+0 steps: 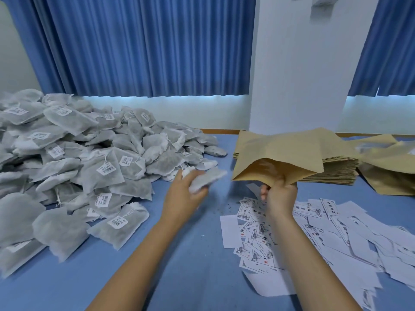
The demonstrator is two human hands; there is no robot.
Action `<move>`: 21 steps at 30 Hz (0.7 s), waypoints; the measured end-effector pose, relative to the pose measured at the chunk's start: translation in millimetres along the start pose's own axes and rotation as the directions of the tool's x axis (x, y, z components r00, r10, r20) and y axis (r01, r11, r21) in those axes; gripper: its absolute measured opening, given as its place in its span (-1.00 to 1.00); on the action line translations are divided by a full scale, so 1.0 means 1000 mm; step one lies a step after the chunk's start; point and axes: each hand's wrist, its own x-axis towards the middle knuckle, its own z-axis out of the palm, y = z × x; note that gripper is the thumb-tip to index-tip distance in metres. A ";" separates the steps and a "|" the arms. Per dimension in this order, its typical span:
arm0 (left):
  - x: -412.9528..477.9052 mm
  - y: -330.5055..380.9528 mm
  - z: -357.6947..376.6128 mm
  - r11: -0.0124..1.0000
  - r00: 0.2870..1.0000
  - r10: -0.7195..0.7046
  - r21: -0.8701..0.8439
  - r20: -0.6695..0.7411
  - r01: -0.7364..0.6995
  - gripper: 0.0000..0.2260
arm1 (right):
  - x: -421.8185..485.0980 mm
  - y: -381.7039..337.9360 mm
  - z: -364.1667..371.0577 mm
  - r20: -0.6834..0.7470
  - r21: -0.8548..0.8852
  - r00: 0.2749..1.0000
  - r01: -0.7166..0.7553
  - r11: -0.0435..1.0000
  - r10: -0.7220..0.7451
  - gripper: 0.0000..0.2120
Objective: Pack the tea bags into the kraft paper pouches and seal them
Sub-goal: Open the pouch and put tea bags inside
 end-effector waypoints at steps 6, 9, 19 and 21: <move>-0.004 0.057 -0.014 0.364 0.670 -0.043 -0.613 0.741 0.701 -0.86 | 0.006 0.005 -0.001 0.083 -0.184 0.996 0.028 0.983 -0.013 -0.75; 0.003 0.084 0.015 0.355 0.673 -0.057 -0.615 0.737 0.704 -0.86 | -0.004 0.013 -0.004 0.235 -0.271 0.970 0.134 0.953 -0.069 -0.85; 0.035 0.117 0.067 0.878 0.961 0.273 -0.421 0.050 -0.228 -0.71 | -0.009 0.008 0.009 0.116 0.044 0.993 0.011 0.999 -0.016 -0.73; 0.033 0.114 0.072 0.886 0.902 0.419 -0.267 0.104 -0.380 -0.60 | -0.009 0.008 0.008 0.100 0.049 0.995 0.007 0.999 -0.012 -0.66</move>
